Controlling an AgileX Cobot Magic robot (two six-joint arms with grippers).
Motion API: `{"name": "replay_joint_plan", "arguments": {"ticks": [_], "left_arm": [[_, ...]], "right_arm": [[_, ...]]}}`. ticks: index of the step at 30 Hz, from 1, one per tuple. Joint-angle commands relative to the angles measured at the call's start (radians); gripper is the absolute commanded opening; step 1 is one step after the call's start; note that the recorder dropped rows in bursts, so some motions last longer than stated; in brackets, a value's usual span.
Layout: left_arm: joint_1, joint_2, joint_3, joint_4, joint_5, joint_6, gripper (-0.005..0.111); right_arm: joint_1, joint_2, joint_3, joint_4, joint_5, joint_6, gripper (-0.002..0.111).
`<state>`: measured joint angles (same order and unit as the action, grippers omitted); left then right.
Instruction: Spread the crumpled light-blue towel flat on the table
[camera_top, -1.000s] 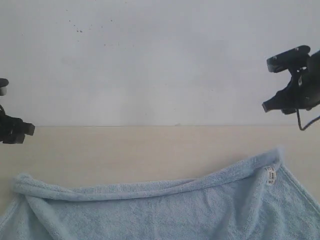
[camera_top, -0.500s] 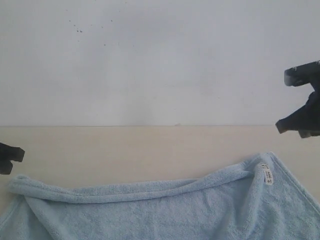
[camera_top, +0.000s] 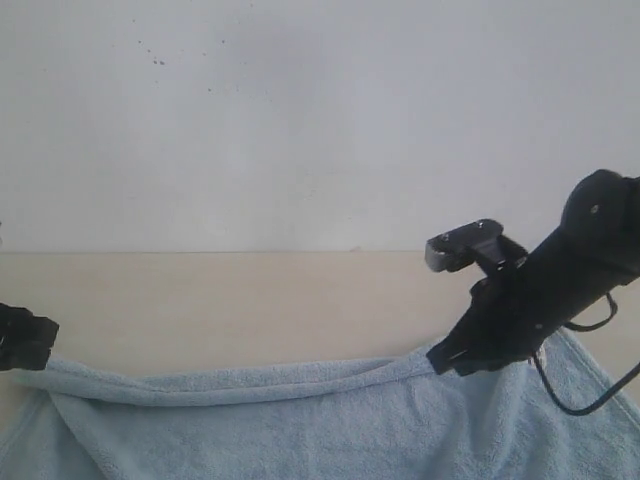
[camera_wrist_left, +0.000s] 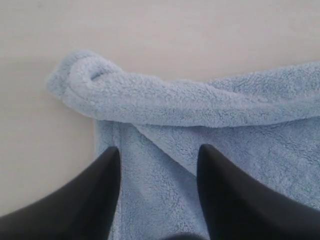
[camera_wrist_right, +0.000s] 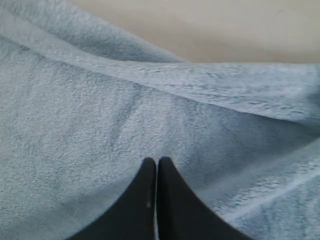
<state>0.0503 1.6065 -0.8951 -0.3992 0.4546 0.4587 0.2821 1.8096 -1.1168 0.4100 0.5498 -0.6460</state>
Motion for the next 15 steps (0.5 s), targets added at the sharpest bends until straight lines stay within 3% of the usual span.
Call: {"name": "replay_joint_plan", "arguments": {"ticks": [1,7,10,13,15], "left_arm": [[-0.005,0.059,0.005,-0.008,-0.017,0.025,0.047],[-0.005,0.104,0.005,-0.008,-0.079,0.032,0.045],[-0.005,0.105,0.005,-0.008,-0.093,0.032,0.03],[-0.005,0.109,0.005,-0.008,-0.103,0.032,0.007],[-0.005,0.117,0.005,-0.008,-0.103,0.032,0.004]], "right_arm": [[0.046,0.054,0.001,0.007,-0.003,-0.023,0.0],[0.077,0.076,0.001,0.012,-0.023,-0.034,0.0],[0.078,0.076,0.001,0.027,-0.03,-0.037,0.0],[0.078,0.076,0.001,0.032,-0.032,-0.037,0.0],[0.078,0.076,0.001,0.034,-0.034,-0.037,0.0]]}}
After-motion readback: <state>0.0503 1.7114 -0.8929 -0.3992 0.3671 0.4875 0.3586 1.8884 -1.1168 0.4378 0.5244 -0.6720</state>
